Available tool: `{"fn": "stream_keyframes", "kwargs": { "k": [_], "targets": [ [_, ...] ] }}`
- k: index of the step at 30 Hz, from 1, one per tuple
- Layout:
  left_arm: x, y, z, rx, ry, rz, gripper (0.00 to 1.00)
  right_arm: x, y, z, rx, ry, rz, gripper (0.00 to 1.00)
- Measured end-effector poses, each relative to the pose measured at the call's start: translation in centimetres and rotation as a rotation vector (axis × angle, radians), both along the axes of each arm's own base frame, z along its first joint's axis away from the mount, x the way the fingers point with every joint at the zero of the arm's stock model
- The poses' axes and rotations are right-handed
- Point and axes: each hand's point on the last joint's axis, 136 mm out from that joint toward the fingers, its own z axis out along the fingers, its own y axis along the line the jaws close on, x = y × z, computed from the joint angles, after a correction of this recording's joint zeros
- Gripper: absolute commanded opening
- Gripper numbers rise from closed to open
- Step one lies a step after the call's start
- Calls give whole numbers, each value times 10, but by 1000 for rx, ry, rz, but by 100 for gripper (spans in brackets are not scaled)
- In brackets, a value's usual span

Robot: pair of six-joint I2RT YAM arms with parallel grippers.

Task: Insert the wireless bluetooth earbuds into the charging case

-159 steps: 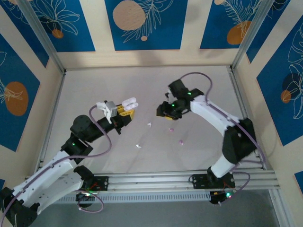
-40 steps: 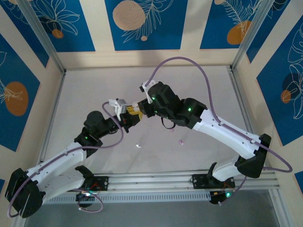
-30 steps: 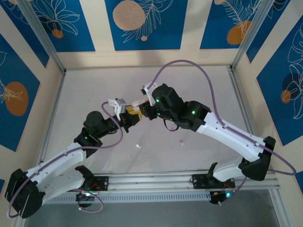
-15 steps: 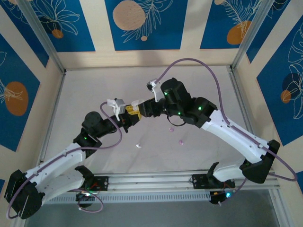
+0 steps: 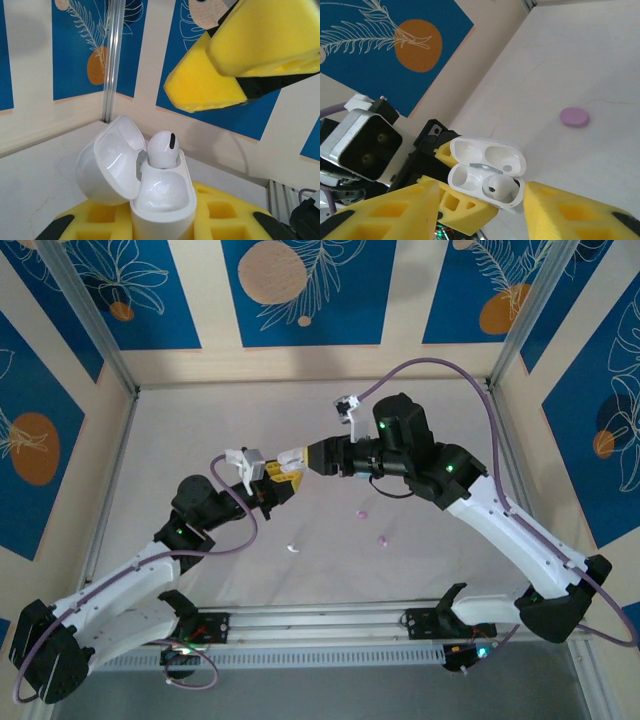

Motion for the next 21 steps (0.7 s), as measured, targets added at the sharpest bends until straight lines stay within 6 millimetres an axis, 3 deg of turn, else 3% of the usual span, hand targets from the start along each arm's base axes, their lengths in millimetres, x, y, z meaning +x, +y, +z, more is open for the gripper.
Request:
{"fn": "stream_keyframes", "kwargs": {
  "k": [2, 8, 11, 15, 21],
  "targets": [
    [-1, 0, 1, -2, -2, 0, 17, 1, 1, -4, -8, 15, 1, 36],
    [-2, 2, 3, -4, -5, 0, 17, 4, 11, -31, -65, 94, 29, 36],
    [-2, 2, 0, 4, 1, 1, 17, 6, 13, -36, -92, 114, 29, 46],
    [-6, 7, 6, 7, -24, 12, 17, 5, 7, -31, -98, 100, 11, 62],
    [-14, 25, 16, 13, -56, 75, 16, 3, -19, 2, -27, 35, -39, 66]
  ]
}}
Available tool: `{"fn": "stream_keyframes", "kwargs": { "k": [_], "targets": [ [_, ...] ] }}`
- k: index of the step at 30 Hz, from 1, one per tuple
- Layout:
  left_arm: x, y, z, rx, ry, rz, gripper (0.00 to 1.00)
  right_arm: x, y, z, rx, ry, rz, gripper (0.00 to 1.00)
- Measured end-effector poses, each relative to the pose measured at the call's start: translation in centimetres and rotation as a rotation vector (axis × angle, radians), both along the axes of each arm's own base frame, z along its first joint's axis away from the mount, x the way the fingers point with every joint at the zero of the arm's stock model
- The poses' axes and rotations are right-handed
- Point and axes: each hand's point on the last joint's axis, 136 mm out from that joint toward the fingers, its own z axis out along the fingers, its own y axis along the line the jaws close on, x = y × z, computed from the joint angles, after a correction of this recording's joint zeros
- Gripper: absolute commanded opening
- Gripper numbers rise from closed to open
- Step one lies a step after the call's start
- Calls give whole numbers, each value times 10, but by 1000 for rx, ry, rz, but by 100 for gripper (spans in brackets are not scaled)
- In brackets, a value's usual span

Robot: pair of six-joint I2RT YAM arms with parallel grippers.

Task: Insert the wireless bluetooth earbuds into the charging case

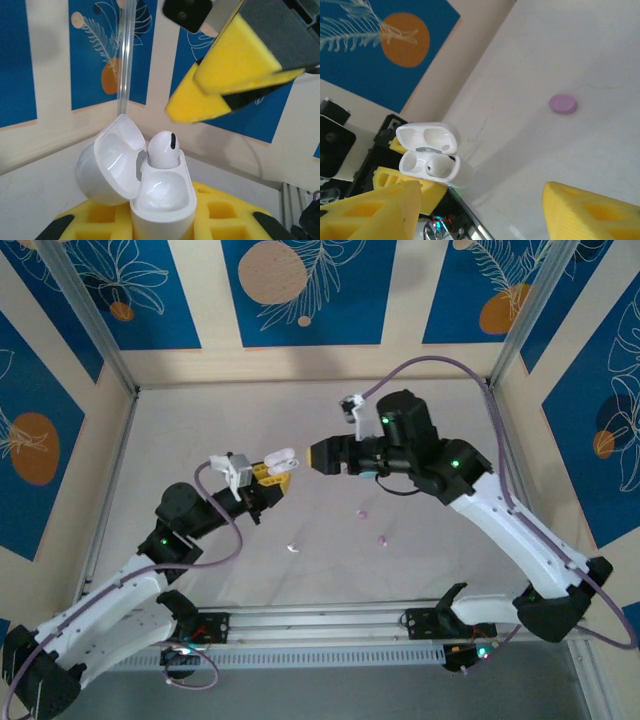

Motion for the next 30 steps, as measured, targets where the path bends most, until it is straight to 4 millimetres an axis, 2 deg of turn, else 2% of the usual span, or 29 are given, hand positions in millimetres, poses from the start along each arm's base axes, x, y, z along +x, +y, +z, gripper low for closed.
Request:
{"fn": "stream_keyframes", "kwargs": {
  "k": [2, 5, 8, 11, 13, 15, 18, 22, 25, 30],
  "targets": [
    [-4, 8, 4, 3, -12, 22, 16, 4, -10, 2, 8, -8, -26, 65],
    [-13, 20, 8, 6, -24, 51, 16, 15, -15, -24, -38, 46, -59, 62],
    [-22, 32, 10, 17, -34, 77, 16, 27, -6, -77, -144, 168, -56, 61],
    [-30, 43, 15, 25, -38, 97, 16, 30, 12, -142, -286, 300, -14, 59],
    [-37, 51, 23, 25, -54, 111, 17, 23, 24, -189, -399, 382, 33, 59],
    [-43, 58, 33, 19, -70, 123, 16, 11, 33, -226, -506, 438, 83, 59],
    [-50, 66, 45, 18, -94, 137, 16, -8, 48, -269, -657, 488, 163, 59],
    [-56, 73, 50, 23, -100, 150, 17, -24, 70, -301, -785, 480, 253, 58],
    [-58, 77, 48, 33, -102, 160, 17, -31, 80, -310, -834, 464, 297, 57],
    [-60, 80, 43, 50, -95, 169, 17, -27, 84, -317, -885, 444, 310, 54]
  ]
}}
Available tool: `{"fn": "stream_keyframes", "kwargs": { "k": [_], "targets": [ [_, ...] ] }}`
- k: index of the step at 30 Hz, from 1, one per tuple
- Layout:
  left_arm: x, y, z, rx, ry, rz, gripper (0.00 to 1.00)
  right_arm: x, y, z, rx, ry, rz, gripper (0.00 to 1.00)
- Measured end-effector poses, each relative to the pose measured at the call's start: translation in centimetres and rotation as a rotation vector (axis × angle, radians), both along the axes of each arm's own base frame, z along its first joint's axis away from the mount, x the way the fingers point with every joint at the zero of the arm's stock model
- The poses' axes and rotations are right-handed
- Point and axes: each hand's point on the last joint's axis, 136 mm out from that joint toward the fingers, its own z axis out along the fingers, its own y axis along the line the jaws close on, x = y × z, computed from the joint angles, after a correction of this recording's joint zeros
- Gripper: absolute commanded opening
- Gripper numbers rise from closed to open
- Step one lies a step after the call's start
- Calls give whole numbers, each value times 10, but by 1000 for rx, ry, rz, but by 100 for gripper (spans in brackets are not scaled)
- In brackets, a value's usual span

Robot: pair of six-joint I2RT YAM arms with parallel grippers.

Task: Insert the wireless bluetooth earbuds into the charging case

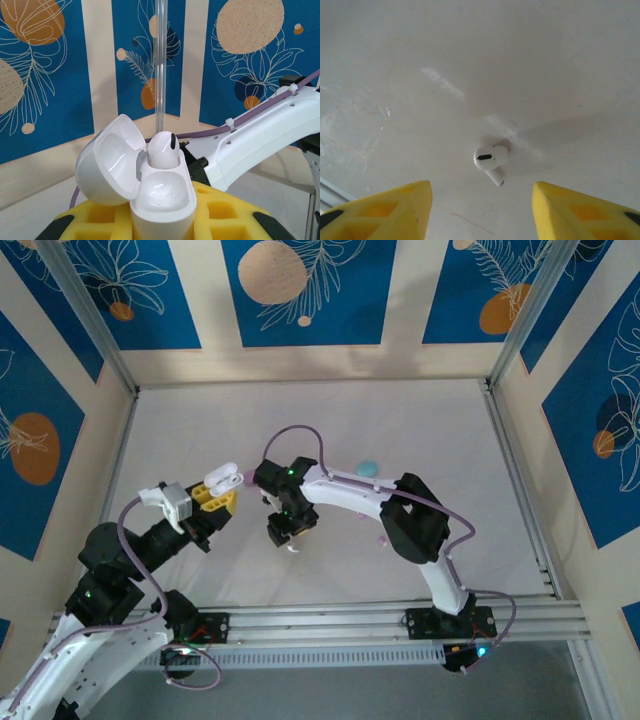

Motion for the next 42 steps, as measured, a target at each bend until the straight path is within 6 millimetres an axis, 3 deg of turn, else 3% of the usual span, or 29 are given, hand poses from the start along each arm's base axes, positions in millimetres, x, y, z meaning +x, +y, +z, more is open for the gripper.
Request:
{"fn": "stream_keyframes", "kwargs": {
  "k": [10, 26, 42],
  "targets": [
    [-2, 1, 2, 0, 0, 0, 17, -2, -5, -19, -68, 25, 21, 51],
    [1, 0, 0, 6, 7, 0, 17, -3, -5, -34, -98, 46, 32, 48],
    [1, -1, 0, 9, 10, 0, 17, -7, -1, -37, -114, 55, 47, 42]
  ]
}}
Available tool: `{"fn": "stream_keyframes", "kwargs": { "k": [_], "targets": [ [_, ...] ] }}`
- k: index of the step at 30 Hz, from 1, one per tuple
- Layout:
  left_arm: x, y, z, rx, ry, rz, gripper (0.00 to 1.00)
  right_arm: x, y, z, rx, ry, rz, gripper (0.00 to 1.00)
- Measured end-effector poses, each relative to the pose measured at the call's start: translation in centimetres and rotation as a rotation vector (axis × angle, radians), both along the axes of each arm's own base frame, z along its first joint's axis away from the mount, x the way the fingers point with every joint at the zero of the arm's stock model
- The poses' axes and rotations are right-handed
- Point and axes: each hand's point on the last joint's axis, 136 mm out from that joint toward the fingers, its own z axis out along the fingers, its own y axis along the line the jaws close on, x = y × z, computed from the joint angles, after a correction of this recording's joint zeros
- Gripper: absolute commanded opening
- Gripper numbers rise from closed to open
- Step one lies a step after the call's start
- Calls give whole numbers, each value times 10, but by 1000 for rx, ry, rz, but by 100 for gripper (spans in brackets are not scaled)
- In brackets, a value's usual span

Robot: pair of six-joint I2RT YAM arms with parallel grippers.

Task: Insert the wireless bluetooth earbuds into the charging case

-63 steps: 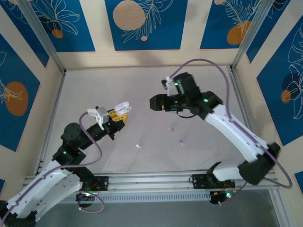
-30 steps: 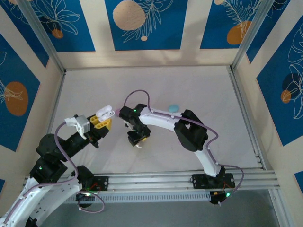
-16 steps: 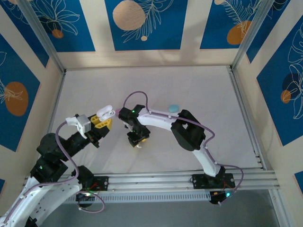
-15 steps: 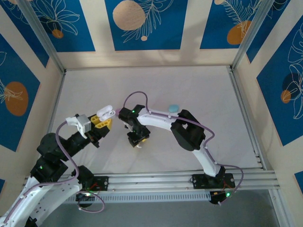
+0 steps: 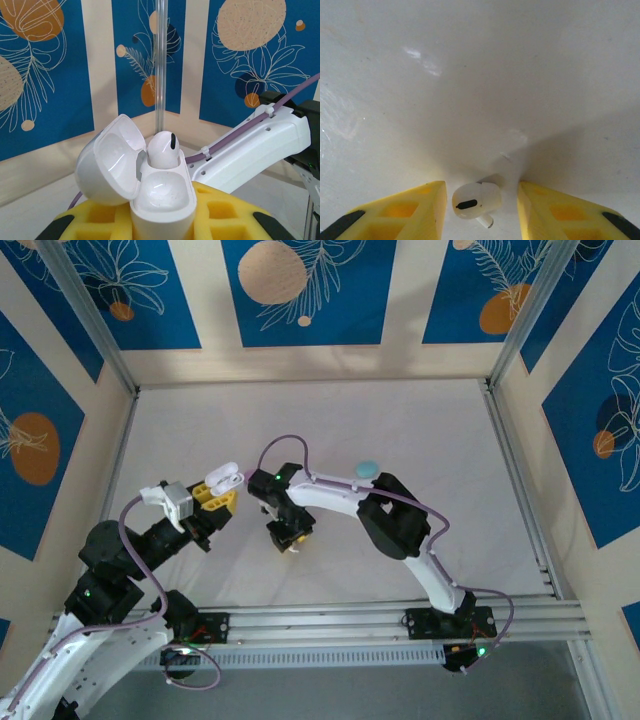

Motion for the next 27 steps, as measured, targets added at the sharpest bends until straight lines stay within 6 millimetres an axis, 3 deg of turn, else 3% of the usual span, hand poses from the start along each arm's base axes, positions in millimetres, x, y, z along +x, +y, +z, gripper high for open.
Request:
{"fn": "stream_keyframes", "kwargs": {
  "k": [10, 27],
  "targets": [
    [2, -2, -2, 5, 7, 0, 17, -3, 1, -1, -6, 2, -9, 36],
    [4, -3, -3, 10, 13, 0, 17, -2, 0, -3, -17, -4, -37, 38]
  ]
}}
